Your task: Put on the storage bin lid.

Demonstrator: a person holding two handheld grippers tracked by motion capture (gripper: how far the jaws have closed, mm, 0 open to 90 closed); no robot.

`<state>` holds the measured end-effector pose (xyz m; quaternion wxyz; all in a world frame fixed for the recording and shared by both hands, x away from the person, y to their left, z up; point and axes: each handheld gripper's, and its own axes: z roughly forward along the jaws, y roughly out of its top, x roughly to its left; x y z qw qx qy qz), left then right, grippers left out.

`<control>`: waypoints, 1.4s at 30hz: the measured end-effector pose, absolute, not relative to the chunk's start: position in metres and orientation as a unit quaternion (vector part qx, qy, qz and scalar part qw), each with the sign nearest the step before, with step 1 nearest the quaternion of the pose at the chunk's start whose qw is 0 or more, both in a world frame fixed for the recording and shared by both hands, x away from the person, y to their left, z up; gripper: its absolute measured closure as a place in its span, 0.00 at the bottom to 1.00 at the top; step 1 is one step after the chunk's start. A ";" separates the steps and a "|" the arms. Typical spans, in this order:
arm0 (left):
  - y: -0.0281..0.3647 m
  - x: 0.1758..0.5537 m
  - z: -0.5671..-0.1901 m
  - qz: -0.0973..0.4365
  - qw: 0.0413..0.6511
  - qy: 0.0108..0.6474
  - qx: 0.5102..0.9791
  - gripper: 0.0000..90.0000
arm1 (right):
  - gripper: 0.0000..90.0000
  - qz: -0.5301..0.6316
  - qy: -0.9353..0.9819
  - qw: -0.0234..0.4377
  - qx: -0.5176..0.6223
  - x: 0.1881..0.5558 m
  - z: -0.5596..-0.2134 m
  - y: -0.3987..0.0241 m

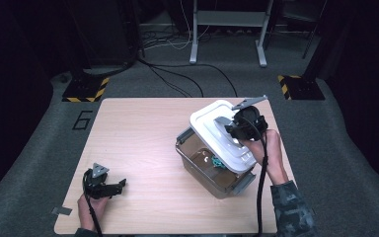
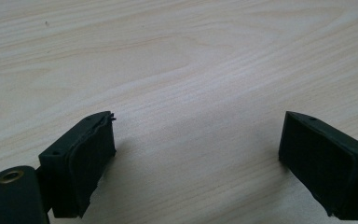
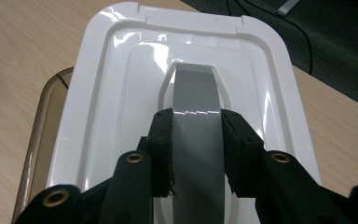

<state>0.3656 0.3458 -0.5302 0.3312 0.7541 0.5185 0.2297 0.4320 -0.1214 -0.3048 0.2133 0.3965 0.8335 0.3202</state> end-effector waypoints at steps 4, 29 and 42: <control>0.346 0.366 -0.530 0.230 0.331 0.518 0.754 0.11 | 0.74 0.318 0.840 0.207 0.388 0.430 -0.310 -0.114; 0.346 0.366 -0.530 0.230 0.331 0.518 0.754 0.11 | 0.74 0.297 0.865 0.180 0.363 0.421 -0.349 -0.087; 0.346 0.366 -0.530 0.230 0.332 0.519 0.754 0.11 | 0.74 0.297 0.867 0.186 0.356 0.412 -0.356 -0.079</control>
